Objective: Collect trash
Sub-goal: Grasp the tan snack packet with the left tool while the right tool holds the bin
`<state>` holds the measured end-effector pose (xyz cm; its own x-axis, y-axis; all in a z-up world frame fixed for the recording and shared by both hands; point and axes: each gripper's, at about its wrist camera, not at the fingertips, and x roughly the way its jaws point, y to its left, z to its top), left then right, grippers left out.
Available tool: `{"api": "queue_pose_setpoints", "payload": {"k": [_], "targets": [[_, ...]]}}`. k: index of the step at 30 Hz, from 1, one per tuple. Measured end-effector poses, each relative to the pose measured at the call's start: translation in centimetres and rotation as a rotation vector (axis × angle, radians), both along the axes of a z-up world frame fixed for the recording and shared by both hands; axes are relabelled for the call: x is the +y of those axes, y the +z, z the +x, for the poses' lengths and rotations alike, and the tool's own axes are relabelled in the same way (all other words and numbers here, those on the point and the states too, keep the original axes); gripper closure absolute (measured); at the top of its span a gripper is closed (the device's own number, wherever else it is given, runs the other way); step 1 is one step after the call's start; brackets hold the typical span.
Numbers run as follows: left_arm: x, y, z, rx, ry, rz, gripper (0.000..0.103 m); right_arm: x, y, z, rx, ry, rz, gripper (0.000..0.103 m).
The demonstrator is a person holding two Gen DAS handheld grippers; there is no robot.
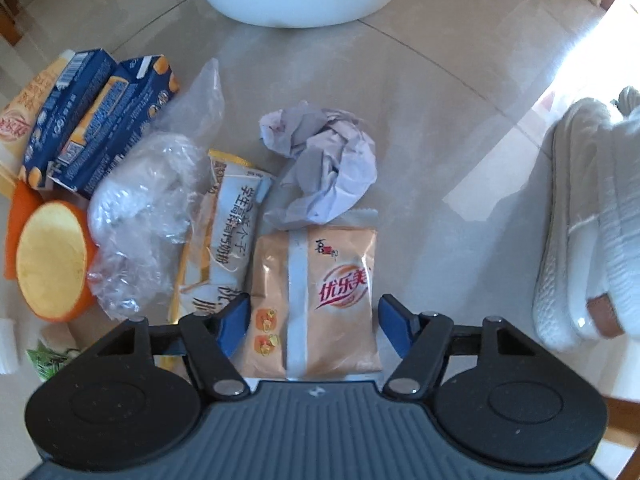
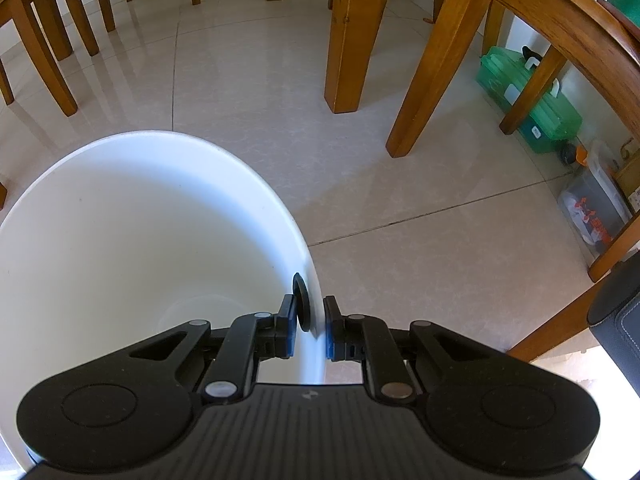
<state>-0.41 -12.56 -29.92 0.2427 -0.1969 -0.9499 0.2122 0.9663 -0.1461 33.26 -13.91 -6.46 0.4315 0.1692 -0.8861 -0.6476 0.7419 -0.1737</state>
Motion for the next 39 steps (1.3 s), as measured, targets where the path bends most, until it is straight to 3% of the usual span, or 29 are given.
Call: {"api": "queue_pose_setpoints", "payload": {"k": [2, 9, 13, 18, 21, 23, 28, 33, 34, 35, 37, 39], "targets": [[0.0, 0.3, -0.1, -0.007, 0.006, -0.003, 0.043, 0.0, 0.0, -0.1, -0.004, 0.001, -0.001, 0.087], [1.3, 2.9, -0.2, 0.018, 0.018, -0.037, 0.043, -0.1, 0.0, -0.1, -0.004, -0.004, -0.001, 0.087], [3.3, 6.7, -0.1, 0.01, -0.004, -0.059, 0.043, -0.2, 0.0, -0.2, -0.003, -0.002, -0.003, 0.087], [7.6, 12.1, 0.9, -0.015, 0.062, -0.075, 0.043, -0.3, 0.0, -0.1, 0.007, -0.013, -0.007, 0.087], [10.9, 16.3, 3.4, -0.069, 0.096, -0.088, 0.043, -0.3, -0.1, -0.3, 0.004, -0.013, -0.012, 0.087], [11.0, 19.5, 7.9, -0.113, 0.099, -0.093, 0.043, -0.3, 0.0, -0.3, 0.004, -0.015, -0.013, 0.087], [12.6, 27.4, 12.7, -0.279, 0.04, -0.074, 0.043, -0.3, -0.1, -0.3, 0.006, -0.014, -0.014, 0.087], [11.2, 31.4, 17.8, -0.385, 0.013, -0.12, 0.042, -0.5, 0.0, -0.3, 0.005, -0.012, -0.015, 0.087], [10.9, 31.8, 18.7, -0.403, 0.016, -0.137, 0.038, -0.5, 0.0, -0.3, 0.005, -0.012, -0.015, 0.087], [10.6, 31.6, 18.8, -0.414, 0.025, -0.148, 0.021, -0.5, 0.0, -0.3, 0.005, -0.012, -0.015, 0.087], [10.2, 31.8, 18.8, -0.432, 0.055, -0.16, 0.001, -0.5, -0.1, -0.3, 0.005, -0.01, -0.014, 0.087], [9.8, 31.3, 18.9, -0.441, 0.071, -0.176, 0.001, -0.6, -0.1, -0.2, 0.008, -0.01, -0.012, 0.087]]}}
